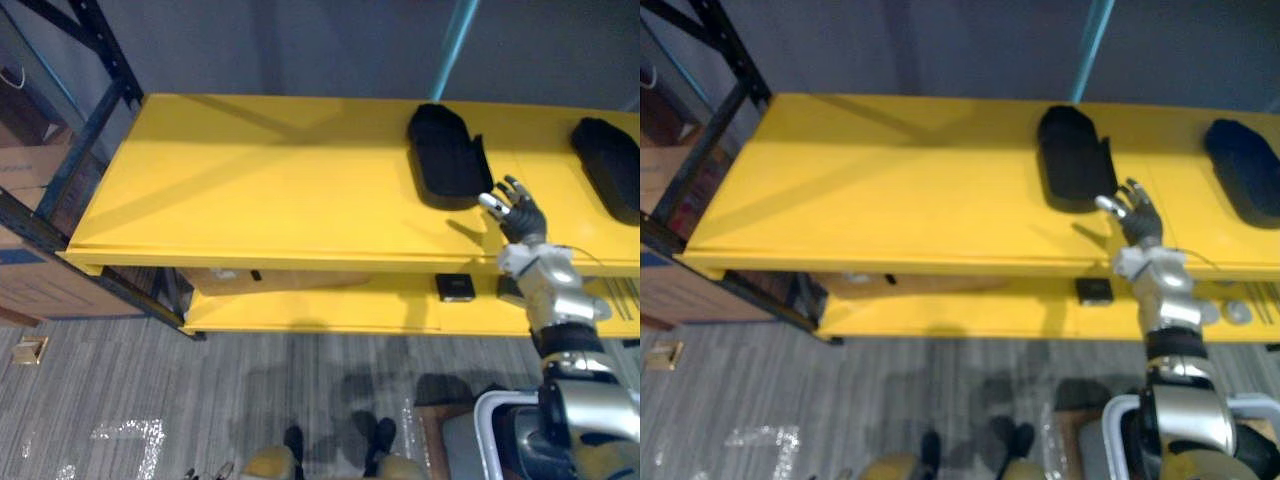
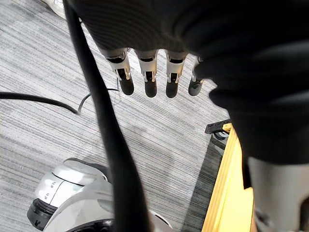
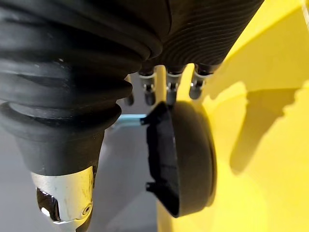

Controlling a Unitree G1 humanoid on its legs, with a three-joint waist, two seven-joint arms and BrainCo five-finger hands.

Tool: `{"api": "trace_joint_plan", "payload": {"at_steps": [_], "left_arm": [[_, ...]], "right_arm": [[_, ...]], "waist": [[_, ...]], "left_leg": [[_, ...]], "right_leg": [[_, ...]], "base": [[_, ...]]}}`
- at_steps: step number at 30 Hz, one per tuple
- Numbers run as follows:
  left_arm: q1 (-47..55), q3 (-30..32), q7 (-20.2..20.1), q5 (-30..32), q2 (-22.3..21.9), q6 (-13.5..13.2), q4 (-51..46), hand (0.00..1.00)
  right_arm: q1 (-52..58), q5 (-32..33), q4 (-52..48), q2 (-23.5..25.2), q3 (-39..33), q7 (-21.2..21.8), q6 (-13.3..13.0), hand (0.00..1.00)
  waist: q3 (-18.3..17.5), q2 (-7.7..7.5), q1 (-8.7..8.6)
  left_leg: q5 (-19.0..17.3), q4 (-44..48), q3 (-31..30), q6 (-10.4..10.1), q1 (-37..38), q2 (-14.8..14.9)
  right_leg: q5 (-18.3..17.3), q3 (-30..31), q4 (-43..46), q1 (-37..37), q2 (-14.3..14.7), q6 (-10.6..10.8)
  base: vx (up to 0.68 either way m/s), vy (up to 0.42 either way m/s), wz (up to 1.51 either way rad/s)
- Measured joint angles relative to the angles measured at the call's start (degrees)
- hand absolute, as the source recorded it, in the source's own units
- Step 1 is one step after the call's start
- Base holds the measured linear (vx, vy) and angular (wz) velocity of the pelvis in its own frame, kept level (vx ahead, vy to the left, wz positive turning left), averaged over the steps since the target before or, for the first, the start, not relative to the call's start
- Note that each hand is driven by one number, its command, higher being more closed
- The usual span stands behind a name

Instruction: Walk over and take plastic housings, then place them on the shelf

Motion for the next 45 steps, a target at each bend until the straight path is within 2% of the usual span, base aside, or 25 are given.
{"api": "trace_joint_plan", "payload": {"at_steps": [11,19,22,25,27,28,29,30,31,34,37,38,41,45], "left_arm": [[0.0,0.0,0.0,0.0,0.1,-0.4,-0.5,0.00],[-0.3,0.0,0.0,0.0,-0.1,-0.5,-0.5,0.00],[-0.3,0.0,0.0,0.0,-0.1,-0.6,-0.5,0.00],[-0.3,0.0,0.0,0.1,-0.2,-1.7,-0.1,0.00],[-0.3,0.0,0.0,0.1,-0.3,-2.2,0.0,0.00],[-0.3,0.0,0.0,0.2,-0.3,-2.2,0.0,0.00],[-0.3,0.0,-0.1,0.4,-0.3,-2.2,0.0,0.00],[-0.2,0.0,-0.1,0.3,-0.3,-2.2,0.0,0.00],[-0.1,0.1,-0.5,0.4,-0.3,-2.1,-0.4,0.00],[0.6,0.5,-1.3,1.1,-0.1,-2.1,-1.0,0.00],[1.2,0.6,-1.3,1.4,0.4,-2.1,-1.2,0.00],[1.3,0.6,-1.3,2.8,1.0,-2.1,-1.2,0.00],[0.9,0.7,-1.3,3.0,2.0,-2.2,-1.2,0.00],[-0.6,1.1,-1.1,3.4,2.4,-2.1,-1.2,0.00]], "right_arm": [[-0.5,-0.1,0.9,0.0,1.4,1.4,0.0,0.00],[-1.8,-1.0,1.1,0.0,1.9,0.5,-0.1,0.00],[-1.9,-1.1,1.1,0.0,1.8,-2.1,-0.6,0.00],[-1.8,-3.7,0.1,0.0,0.2,-9.2,-4.8,0.00],[0.0,-7.1,-7.3,0.1,-3.5,-16.9,-8.2,0.00],[1.1,-7.6,-9.9,0.1,-4.6,-18.6,-9.0,0.00],[4.2,-9.2,-16.8,0.1,-7.2,-22.1,-10.2,0.00],[5.7,-9.8,-19.6,0.3,-8.3,-23.5,-10.8,0.00],[9.7,-12.5,-26.4,1.7,-10.5,-27.5,-11.5,0.00],[18.9,-16.2,-37.1,6.5,-13.1,-31.9,-11.6,0.00],[25.1,-16.1,-40.5,9.9,-14.8,-32.6,-11.7,0.00],[28.1,-15.9,-41.7,11.2,-15.6,-32.3,-12.3,0.00],[33.4,-15.6,-44.9,13.2,-15.8,-29.8,-14.0,0.00],[38.8,-15.7,-48.5,15.2,-15.8,-27.8,-15.8,0.00]], "waist": [[0.8,-0.24,0.10],[1.8,0.09,0.05],[1.8,0.09,0.05],[1.8,0.09,0.06],[1.9,0.11,0.00],[1.9,0.11,-0.06],[1.9,0.11,-0.30],[1.9,0.06,-0.35],[1.9,-0.05,-0.39],[1.8,-0.73,-1.53],[1.5,-1.78,-2.20],[1.2,-2.26,-2.94],[0.5,-3.34,-3.49],[-2.7,-3.72,-5.16]], "left_leg": [[0.0,-0.2,0.0,0.1,0.0,0.0],[0.0,-0.3,0.1,0.1,0.1,0.0],[0.1,-0.3,0.1,0.1,0.1,0.0],[0.1,-0.3,-0.2,0.1,0.0,-0.1],[0.1,-0.3,-0.7,0.2,-0.3,-0.3],[0.2,-0.3,-0.9,0.3,-0.5,-0.4],[0.3,-0.3,-2.0,0.5,-1.0,-0.5],[0.4,-0.4,-2.2,0.6,-1.1,-0.6],[0.5,-0.5,-2.6,0.7,-1.1,-0.6],[0.5,-0.7,-2.9,0.7,-0.7,-0.5],[0.5,-1.4,-1.7,0.7,0.2,-0.4],[0.4,-1.6,-0.7,0.6,0.8,-0.2],[-0.2,-1.8,1.8,0.2,2.0,0.3],[-0.9,-1.7,4.2,-0.5,2.2,1.3]], "right_leg": [[0.0,0.0,0.0,-0.1,0.0,0.0],[0.0,0.0,0.0,-0.1,0.1,0.0],[0.0,0.0,0.0,-0.1,0.0,0.0],[0.0,-0.3,0.0,-0.1,-0.1,0.0],[0.0,-0.8,0.0,-0.1,-0.4,0.0],[0.0,-1.2,0.0,-0.1,-0.4,0.0],[0.0,-2.2,0.0,-0.1,-0.6,0.0],[0.0,-2.7,0.0,-0.1,-0.7,0.0],[0.0,-3.3,0.0,0.2,-0.7,0.0],[0.0,-3.4,0.0,0.7,-0.7,0.1],[0.0,-2.7,0.0,0.7,-0.5,0.1],[0.0,-1.6,0.0,0.8,-0.3,0.1],[-0.2,0.7,0.0,0.7,0.1,0.3],[-0.8,2.4,0.0,-0.2,1.0,0.1]], "base": [[0.00,0.000,0.00],[0.00,0.000,0.00],[0.00,0.000,0.00],[0.00,0.009,0.04],[0.00,0.009,0.10],[0.00,0.005,0.27],[0.00,0.003,0.29],[0.01,0.009,0.33],[0.02,0.013,0.18],[0.03,0.014,0.09],[0.02,0.007,-0.19],[0.00,0.000,-0.31],[-0.01,-0.017,-0.48],[0.01,-0.049,-0.33]]}}
